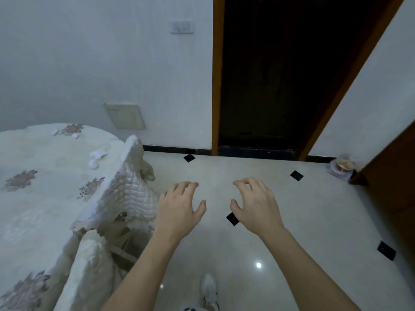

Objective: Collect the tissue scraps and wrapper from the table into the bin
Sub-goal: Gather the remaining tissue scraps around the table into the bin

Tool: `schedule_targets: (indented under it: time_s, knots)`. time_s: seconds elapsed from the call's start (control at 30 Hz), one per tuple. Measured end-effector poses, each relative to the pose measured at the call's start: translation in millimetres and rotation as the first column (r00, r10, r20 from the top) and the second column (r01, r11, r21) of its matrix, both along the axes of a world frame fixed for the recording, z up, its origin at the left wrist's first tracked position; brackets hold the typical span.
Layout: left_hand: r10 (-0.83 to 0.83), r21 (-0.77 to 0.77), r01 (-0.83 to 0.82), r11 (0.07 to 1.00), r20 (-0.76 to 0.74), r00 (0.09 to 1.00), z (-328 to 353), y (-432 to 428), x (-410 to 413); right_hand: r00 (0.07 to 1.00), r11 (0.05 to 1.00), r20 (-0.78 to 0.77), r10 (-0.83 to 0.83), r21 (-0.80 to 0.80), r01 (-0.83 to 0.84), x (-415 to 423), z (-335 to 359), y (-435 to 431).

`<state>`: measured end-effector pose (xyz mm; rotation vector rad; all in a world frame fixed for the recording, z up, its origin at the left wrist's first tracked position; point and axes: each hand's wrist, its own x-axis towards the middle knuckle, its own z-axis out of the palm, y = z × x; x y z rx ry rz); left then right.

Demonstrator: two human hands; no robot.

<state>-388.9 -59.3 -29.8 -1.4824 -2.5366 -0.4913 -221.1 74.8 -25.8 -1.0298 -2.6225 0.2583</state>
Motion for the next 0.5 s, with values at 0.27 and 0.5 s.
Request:
schedule_targets:
  time_s: [0.27,0.5]
  knots:
    - [0.078,0.024,-0.078,0.997,0.015,0.997,3.0,96.3,-107.3,0.998,0.998,0.017,0.059,-0.007,-0.059,-125.1,11.3,98.6]
    - [0.148,-0.006,-0.148,0.989,0.031,0.989,-3.6,145.3,-177.0,0.992,0.99,0.027,0.123,-0.066,-0.121,-202.2,-2.0,158.4]
